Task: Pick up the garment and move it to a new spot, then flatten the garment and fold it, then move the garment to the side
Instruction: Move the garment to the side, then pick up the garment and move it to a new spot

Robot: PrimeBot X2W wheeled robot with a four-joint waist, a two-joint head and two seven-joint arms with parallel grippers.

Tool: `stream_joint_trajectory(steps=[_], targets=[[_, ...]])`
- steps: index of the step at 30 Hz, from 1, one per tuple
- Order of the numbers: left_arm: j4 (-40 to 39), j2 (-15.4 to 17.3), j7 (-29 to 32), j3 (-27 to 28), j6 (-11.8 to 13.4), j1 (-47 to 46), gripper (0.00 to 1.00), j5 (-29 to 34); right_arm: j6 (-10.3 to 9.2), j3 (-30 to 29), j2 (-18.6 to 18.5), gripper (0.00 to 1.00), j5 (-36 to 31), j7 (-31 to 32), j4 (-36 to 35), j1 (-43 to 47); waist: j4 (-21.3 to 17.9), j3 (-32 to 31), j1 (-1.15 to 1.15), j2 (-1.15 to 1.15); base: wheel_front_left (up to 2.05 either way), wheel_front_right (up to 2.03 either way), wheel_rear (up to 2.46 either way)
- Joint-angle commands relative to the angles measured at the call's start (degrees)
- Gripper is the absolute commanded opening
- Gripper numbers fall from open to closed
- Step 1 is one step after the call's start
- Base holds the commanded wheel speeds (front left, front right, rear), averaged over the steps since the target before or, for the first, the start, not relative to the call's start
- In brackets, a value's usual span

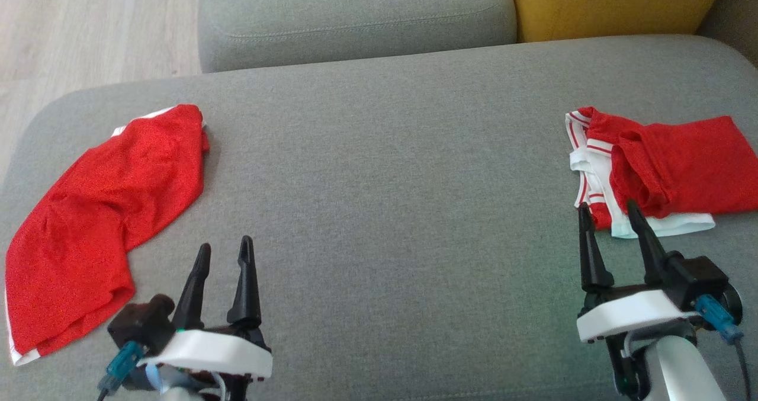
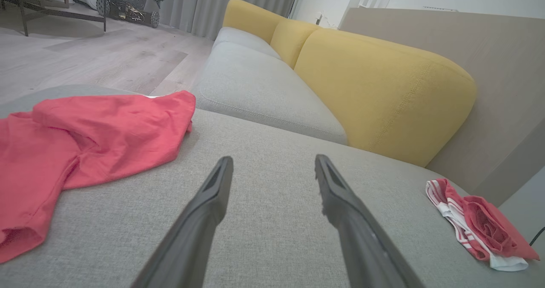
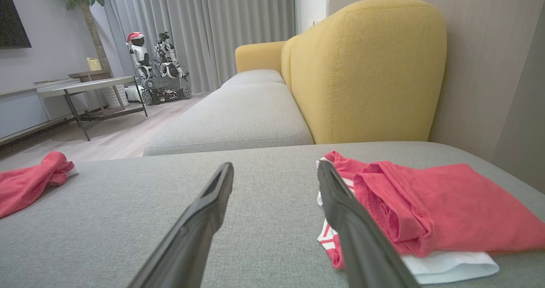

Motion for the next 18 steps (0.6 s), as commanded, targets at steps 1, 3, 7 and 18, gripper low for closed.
stream_joint_trajectory(steps=[1,3,7,18], targets=[[-2.3,0.2,-0.3,2.1,0.4,-2.2,1.0,-0.2,0.11,1.6,-0.1,1.0,0.4,-0.7,-2.0,-1.2,-0.1,0.0,0.0,0.0,0.0,0.0,0.0],[-2.5,0.2,-0.3,2.2,0.5,-2.4,1.0,-0.2,0.11,1.7,-0.1,1.0,0.6,-0.7,-1.9,-1.2,-0.2,0.0,0.0,0.0,0.0,0.0,0.0],[-2.6,0.2,-0.3,2.1,0.5,-2.7,1.0,0.3,0.11,2.0,-0.1,1.0,0.8,-0.8,-1.7,-1.4,0.0,0.1,0.0,0.0,0.0,0.0,0.0],[-2.7,0.2,-0.3,4.2,0.6,-3.6,1.0,1.0,0.11,5.4,-0.1,1.0,1.4,-0.8,-1.1,-1.5,6.7,0.3,0.0,0.0,0.0,0.0,0.0]])
